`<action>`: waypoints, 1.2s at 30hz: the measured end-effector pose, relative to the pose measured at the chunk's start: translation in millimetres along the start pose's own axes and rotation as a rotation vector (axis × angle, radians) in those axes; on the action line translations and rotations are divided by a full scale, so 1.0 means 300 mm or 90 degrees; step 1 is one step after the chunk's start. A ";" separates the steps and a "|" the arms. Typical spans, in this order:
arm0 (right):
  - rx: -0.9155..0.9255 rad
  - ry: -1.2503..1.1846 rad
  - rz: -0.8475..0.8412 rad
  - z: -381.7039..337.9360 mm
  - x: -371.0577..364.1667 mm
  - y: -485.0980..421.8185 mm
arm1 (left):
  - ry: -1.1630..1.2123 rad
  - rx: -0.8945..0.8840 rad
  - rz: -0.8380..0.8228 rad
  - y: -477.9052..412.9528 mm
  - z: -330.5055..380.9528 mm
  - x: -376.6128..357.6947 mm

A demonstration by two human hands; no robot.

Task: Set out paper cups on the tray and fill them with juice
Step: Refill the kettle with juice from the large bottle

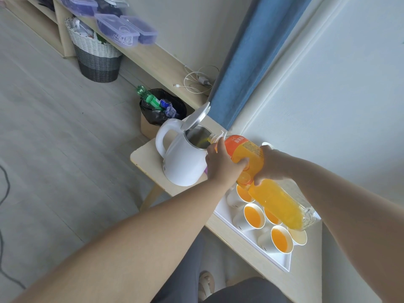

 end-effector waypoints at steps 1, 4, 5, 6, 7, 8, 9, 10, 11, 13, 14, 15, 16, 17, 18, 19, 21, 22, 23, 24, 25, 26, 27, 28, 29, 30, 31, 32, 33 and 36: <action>-0.002 -0.001 0.000 0.001 0.001 -0.001 | 0.001 0.000 -0.001 -0.002 -0.001 -0.001; 0.001 -0.002 -0.001 0.000 0.003 -0.001 | 0.002 0.003 -0.003 -0.005 -0.003 -0.004; 0.001 -0.002 -0.002 0.000 0.002 -0.001 | 0.001 0.003 -0.001 -0.005 -0.003 -0.005; 0.002 -0.002 -0.002 0.002 0.002 -0.002 | 0.001 0.003 0.000 -0.006 -0.003 -0.005; 0.001 -0.001 -0.002 0.003 0.002 -0.002 | -0.001 0.002 0.001 -0.005 -0.003 -0.004; 0.000 0.001 0.000 0.004 0.002 -0.002 | -0.001 0.001 0.000 -0.005 -0.002 -0.004; 0.000 0.003 0.002 0.004 0.002 -0.002 | -0.001 0.000 0.000 -0.005 -0.003 -0.002; 0.001 0.005 0.004 0.004 0.002 -0.001 | -0.001 -0.001 0.000 -0.004 -0.003 -0.001; 0.000 0.008 0.005 0.004 0.002 -0.001 | -0.002 -0.001 0.000 -0.004 -0.004 -0.001; 0.000 0.012 0.005 0.004 0.000 0.001 | 0.001 0.003 0.000 -0.003 -0.007 -0.003; -0.001 0.013 0.005 0.004 0.000 0.002 | 0.003 0.004 0.000 -0.001 -0.007 -0.004; -0.001 0.014 0.005 0.004 0.000 0.003 | 0.004 0.005 0.000 0.000 -0.008 -0.006; -0.001 0.015 0.005 0.004 0.001 0.004 | 0.004 0.006 0.001 0.001 -0.008 -0.007; -0.002 0.017 0.006 0.004 0.001 0.005 | 0.002 0.006 0.001 0.002 -0.008 -0.007; -0.002 0.018 0.007 0.003 0.001 0.006 | 0.000 0.006 0.001 0.002 -0.008 -0.006; -0.002 0.019 0.007 0.002 0.002 0.008 | -0.001 0.005 0.001 0.003 -0.008 -0.006; 0.000 0.020 0.007 0.001 0.002 0.010 | 0.002 0.006 0.002 0.003 -0.008 -0.007; 0.000 0.020 0.005 -0.002 0.002 0.012 | 0.004 0.006 0.003 0.005 -0.008 -0.006; 0.001 0.023 0.005 -0.003 0.004 0.013 | 0.005 0.007 0.002 0.006 -0.007 -0.006; 0.000 0.026 0.004 -0.004 0.003 0.014 | 0.007 0.008 0.001 0.007 -0.007 -0.005; 0.001 0.026 0.004 -0.005 0.004 0.016 | 0.009 0.009 -0.002 0.008 -0.007 -0.005; 0.001 0.025 0.003 -0.005 0.004 0.017 | 0.009 0.010 -0.002 0.009 -0.007 -0.004; 0.001 0.025 0.002 -0.005 0.004 0.017 | 0.007 0.008 -0.002 0.011 -0.005 -0.003; 0.003 0.026 0.001 -0.008 0.006 0.019 | 0.004 0.006 0.000 0.013 -0.003 0.000; 0.004 0.027 -0.002 -0.009 0.007 0.020 | 0.003 0.004 0.001 0.015 0.000 0.003; 0.005 0.029 -0.003 -0.009 0.008 0.022 | 0.002 0.001 0.000 0.016 0.002 0.004; 0.005 0.029 -0.003 -0.010 0.010 0.023 | 0.003 0.000 0.000 0.016 0.004 0.005; 0.002 0.028 -0.001 -0.010 0.011 0.024 | 0.003 -0.001 -0.001 0.017 0.005 0.005; 0.001 0.027 0.002 -0.010 0.011 0.026 | 0.003 -0.001 -0.001 0.018 0.006 0.006; 0.000 0.024 0.000 -0.010 0.013 0.029 | 0.005 0.001 -0.002 0.019 0.007 0.004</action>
Point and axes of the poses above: each hand's wrist, its own y-axis away from the middle knuckle, its own x-axis out of the back of the hand, z = x × y, the point moved 3 cm from there along -y, towards the middle knuckle, and after that the axes turned 15 degrees about x, right-handed, at the moved point
